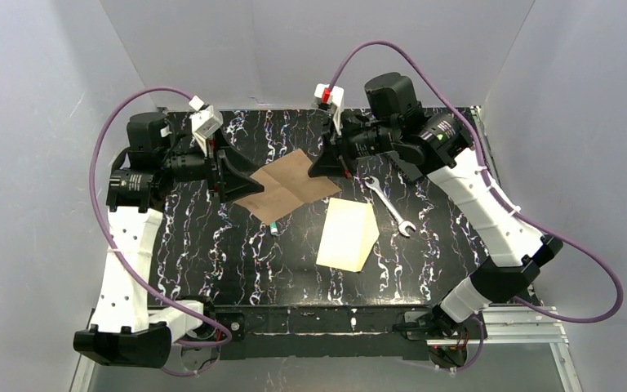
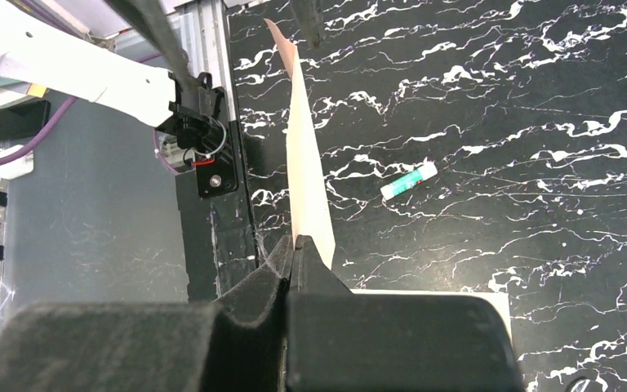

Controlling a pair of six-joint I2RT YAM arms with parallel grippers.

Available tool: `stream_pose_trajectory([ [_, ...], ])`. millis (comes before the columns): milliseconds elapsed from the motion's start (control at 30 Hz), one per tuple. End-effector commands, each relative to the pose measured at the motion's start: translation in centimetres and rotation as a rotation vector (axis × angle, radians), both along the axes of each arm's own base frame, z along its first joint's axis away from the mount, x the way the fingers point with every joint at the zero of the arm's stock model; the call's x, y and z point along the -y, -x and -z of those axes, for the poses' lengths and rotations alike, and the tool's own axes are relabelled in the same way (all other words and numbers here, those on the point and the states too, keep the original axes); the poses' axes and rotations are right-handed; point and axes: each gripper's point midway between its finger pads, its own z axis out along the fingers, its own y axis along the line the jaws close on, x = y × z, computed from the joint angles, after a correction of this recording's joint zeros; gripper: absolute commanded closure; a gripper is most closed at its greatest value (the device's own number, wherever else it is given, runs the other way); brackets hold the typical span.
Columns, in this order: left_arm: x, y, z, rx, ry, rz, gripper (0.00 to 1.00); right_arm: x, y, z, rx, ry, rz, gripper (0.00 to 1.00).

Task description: Place the letter into the envelope and seal it

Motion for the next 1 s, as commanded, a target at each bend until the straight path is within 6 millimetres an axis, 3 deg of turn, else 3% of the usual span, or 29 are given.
stream_pose_trajectory([
  [0,-0.1,-0.6,1.2,-0.013,-0.015,-0.002,0.40,-0.2,-0.1,-4.2,0.081,-0.111,-0.003,0.99],
  [200,-0.7,-2.1,1.6,0.016,-0.057,-0.073,0.59,-0.4,0.5,-5.0,0.076,-0.139,-0.037,0.99],
  [433,-0.8,-2.6,1.3,0.024,-0.051,-0.103,0.96,-0.4,0.5,-4.5,0.062,-0.130,-0.033,0.99],
  [533,-0.9,-3.0,1.2,0.013,-0.044,-0.128,1.00,-0.9,-0.4,-4.5,0.036,-0.142,0.016,0.99],
  [567,-0.9,-3.3,1.2,0.011,-0.042,-0.141,1.00,-1.3,-0.6,-4.6,0.001,-0.154,0.031,0.89],
  [633,-1.0,-4.0,1.4,0.005,-0.040,-0.169,1.00,-1.8,-0.3,-5.0,-0.043,-0.187,0.024,0.53],
  [700,-1.2,-4.4,1.5,0.008,-0.044,-0.185,1.00,-1.8,-1.2,-6.1,-0.010,-0.238,0.083,0.31],
  [833,-1.3,-4.6,1.6,0.011,-0.056,-0.197,1.00,-0.3,-3.4,-10.0,0.080,-0.408,0.291,0.14],
  [967,-1.1,-4.5,0.9,0.033,-0.032,-0.182,1.00,2.1,-6.3,-12.1,-0.005,-0.596,0.579,0.13],
])
